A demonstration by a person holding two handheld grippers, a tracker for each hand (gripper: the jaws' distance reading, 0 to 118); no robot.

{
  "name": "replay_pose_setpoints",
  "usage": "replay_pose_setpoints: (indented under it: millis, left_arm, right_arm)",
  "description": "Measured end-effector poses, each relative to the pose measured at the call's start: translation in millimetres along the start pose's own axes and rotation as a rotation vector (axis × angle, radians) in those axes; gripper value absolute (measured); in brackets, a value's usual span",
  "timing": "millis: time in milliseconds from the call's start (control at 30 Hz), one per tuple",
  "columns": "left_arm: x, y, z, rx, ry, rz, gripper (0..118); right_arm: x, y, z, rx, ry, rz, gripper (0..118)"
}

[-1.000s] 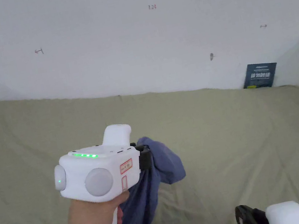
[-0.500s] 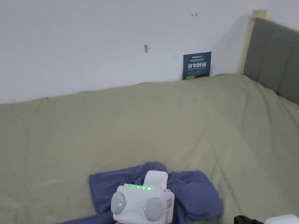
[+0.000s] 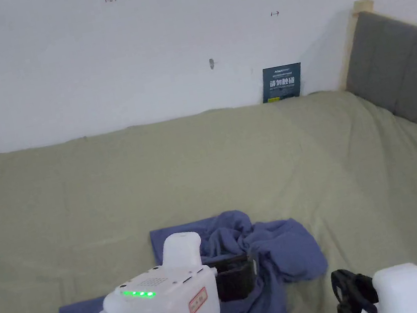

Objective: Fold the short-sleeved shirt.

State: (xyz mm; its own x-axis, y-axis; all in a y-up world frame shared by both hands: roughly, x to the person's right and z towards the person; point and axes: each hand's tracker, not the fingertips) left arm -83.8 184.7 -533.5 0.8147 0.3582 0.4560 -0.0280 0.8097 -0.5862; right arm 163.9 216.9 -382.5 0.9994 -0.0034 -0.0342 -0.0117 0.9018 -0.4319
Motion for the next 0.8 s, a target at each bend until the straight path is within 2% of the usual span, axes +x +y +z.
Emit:
replay_pose_setpoints:
  millis: [100, 167, 267, 300, 333, 367, 400, 433, 467, 533, 567, 800]
  left_arm:
    - [4, -21, 94, 0.136, 0.112, -0.076, 104]
    - [2, -37, 150, 0.151, 0.139, -0.063, 104]
    - [-5, -63, 203, 0.166, 0.315, -0.105, 103]
    - [-8, -71, 215, 0.158, 0.345, -0.141, 95]
    - [-12, -80, 226, 0.154, 0.371, -0.182, 74]
    - [-15, -88, 237, 0.162, 0.397, -0.192, 34]
    - [-19, -91, 240, 0.145, 0.407, -0.158, 5]
    - [-24, -92, 243, 0.125, 0.449, -0.115, 0]
    - [-31, -92, 246, 0.137, 0.495, -0.073, 0]
    - [-44, -89, 249, 0.110, 0.412, -0.024, 0]
    - [-49, -84, 245, 0.102, 0.438, -0.006, 0]
    - [-109, -46, 179, -0.021, 0.475, -0.059, 0]
  right_arm:
    - [-18, -1, 20, 0.018, 0.019, 0.010, 4]
    - [-31, -6, 32, 0.029, 0.035, 0.018, 4]
    - [-49, -13, 46, 0.034, 0.056, 0.036, 4]
    - [-54, -15, 50, 0.040, 0.060, 0.036, 4]
    - [-59, -18, 53, 0.046, 0.062, 0.036, 4]
    - [-63, -20, 56, 0.050, 0.072, 0.035, 4]
    - [-67, -21, 57, 0.049, 0.078, 0.034, 4]
    - [-71, -23, 58, 0.044, 0.084, 0.036, 4]
    - [-74, -24, 58, 0.038, 0.092, 0.041, 4]
    - [-79, -26, 58, 0.029, 0.098, 0.049, 4]
    - [-80, -26, 58, 0.026, 0.102, 0.052, 4]
    - [-75, -26, 45, 0.008, 0.107, 0.062, 4]
